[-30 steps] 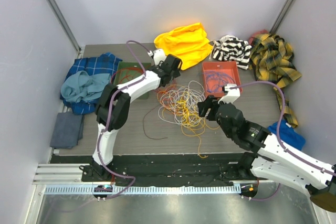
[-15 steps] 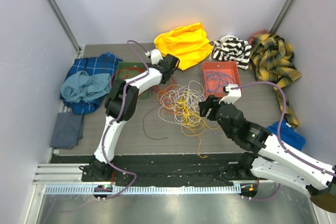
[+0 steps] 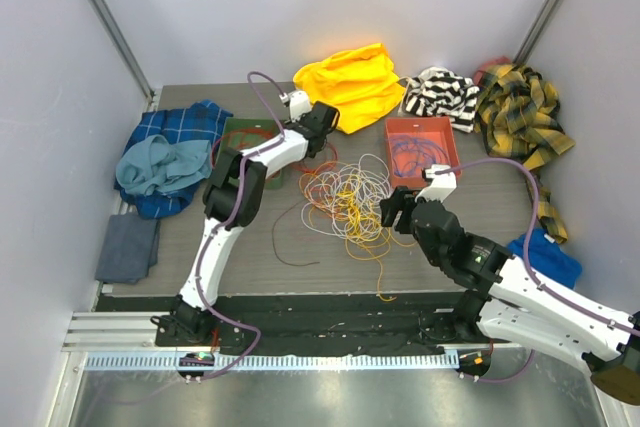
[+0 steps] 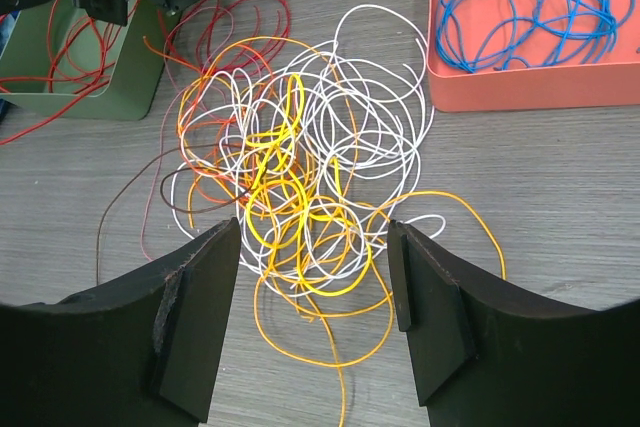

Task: Untangle the cables

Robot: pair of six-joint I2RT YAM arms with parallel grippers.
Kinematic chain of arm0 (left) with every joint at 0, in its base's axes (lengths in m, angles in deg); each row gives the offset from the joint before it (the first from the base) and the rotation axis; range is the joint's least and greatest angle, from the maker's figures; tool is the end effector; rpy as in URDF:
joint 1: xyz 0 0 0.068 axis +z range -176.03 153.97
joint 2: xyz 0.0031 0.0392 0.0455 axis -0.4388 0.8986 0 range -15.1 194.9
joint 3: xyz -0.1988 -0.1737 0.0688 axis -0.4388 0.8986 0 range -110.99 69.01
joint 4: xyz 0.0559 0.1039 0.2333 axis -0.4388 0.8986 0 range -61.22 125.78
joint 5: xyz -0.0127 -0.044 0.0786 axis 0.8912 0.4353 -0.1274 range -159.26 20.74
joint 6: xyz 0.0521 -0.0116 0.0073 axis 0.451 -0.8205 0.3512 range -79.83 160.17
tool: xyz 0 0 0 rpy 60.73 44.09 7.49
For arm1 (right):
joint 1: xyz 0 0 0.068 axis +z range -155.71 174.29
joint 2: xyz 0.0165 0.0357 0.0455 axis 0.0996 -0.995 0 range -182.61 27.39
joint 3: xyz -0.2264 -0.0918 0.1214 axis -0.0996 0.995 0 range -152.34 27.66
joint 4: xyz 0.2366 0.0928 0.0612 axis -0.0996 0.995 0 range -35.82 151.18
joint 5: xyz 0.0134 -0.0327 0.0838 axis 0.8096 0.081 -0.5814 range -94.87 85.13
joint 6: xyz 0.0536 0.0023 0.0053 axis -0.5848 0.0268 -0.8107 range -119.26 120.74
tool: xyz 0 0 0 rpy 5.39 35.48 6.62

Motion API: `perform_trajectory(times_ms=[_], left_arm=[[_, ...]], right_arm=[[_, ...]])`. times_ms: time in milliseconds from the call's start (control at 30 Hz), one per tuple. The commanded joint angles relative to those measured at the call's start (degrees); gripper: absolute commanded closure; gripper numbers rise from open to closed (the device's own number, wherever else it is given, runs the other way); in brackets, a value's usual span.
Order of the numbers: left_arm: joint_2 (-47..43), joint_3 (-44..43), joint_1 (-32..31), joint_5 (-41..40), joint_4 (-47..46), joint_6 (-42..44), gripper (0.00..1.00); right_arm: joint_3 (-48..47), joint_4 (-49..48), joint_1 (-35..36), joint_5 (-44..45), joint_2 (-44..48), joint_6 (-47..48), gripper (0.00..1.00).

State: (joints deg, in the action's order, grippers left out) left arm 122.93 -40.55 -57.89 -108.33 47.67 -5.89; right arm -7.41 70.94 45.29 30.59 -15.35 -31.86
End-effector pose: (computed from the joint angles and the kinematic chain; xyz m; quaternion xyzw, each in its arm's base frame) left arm 0.4611 -0.2604 0.1512 -0.2291 0.8562 0.0268 0.4623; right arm 0.1234 0.1196 0.2769 0.0347 0.8168 0.1530 0.5552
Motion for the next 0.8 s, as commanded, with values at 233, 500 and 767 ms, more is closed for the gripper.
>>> perform_trajectory(times_ms=[233, 500, 767], left_arm=[[-28.04, 18.56, -5.84, -1.89, -6.59, 0.45, 1.00], [-48.90, 22.20, -11.38, -0.40, -4.41, 8.70, 1.00], [-61.56, 17.28, -12.79, 0.05, 3.24, 13.89, 1.00]], right_arm=[[0.09, -1.11, 0.24, 0.31, 2.49, -2.29, 0.33], [0.97, -1.02, 0.32, -0.31, 5.38, -4.05, 0.33], [-0.17, -0.14, 0.24, -0.48, 7.50, -5.10, 0.34]])
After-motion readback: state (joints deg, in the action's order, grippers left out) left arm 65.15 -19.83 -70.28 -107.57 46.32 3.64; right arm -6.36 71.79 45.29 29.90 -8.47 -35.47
